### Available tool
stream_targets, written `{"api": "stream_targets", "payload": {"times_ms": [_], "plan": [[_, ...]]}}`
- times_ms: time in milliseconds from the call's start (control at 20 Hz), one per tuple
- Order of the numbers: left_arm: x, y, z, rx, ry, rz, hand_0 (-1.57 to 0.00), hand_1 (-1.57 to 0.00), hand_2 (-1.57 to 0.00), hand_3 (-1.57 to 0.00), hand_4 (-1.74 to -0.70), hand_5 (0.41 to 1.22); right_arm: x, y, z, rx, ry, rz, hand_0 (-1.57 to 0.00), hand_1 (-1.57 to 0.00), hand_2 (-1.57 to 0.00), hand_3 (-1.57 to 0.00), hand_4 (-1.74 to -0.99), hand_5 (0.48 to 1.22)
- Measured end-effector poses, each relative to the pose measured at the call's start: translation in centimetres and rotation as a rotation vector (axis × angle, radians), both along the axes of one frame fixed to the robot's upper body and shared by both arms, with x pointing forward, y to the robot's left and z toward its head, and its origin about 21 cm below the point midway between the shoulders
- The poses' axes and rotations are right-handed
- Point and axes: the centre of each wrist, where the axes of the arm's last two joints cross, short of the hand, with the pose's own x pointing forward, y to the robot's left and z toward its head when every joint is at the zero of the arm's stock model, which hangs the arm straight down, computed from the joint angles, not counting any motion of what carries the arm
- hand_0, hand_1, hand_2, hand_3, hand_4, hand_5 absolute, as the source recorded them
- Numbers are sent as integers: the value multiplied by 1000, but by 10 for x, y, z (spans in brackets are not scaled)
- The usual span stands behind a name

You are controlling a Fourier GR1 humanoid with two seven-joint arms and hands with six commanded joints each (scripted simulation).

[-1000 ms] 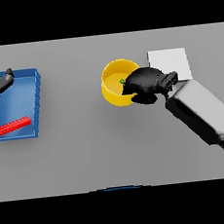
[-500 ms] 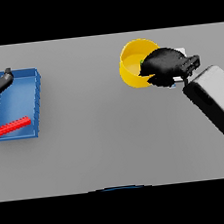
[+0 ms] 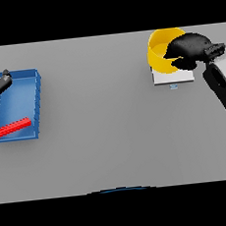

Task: Pick up the red beaker and tilt it to pour out 1 green nut into yellow bowl. Pick up the yellow bowl and place it on the metallic measuring scale.

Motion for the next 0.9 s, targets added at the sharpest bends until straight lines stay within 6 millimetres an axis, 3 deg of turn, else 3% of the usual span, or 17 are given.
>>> {"api": "stream_targets", "payload": {"times_ms": [300, 400, 700, 800, 900], "plan": [[1, 4, -4, 0, 6, 8, 1, 1, 1, 1, -814, 757, 15, -19, -27, -13, 27, -95, -1571, -1566, -1571, -1360, -1724, 1221], [0, 5, -5, 1, 9, 8, 1, 1, 1, 1, -807, 749, 15, -21, -41, -1, 36, -91, -1571, -1568, -1571, -1410, -1724, 1221], [0, 5, -3, 5, 1, 11, 1, 1, 1, 1, -805, 728, 24, -24, -57, 3, 39, -145, -1571, -1475, -1567, -1510, -1727, 1221], [1, 6, -1, 3, 3, 12, 1, 1, 1, 1, -806, 734, 24, -23, -62, 7, 42, -141, -1548, -1420, -1568, -1481, -1721, 1221], [6, 1, 0, 5, 6, 11, 1, 1, 1, 1, -811, 740, 26, -23, -63, 11, 56, -140, -1536, -1411, -1569, -1165, -1728, 1221]]}}
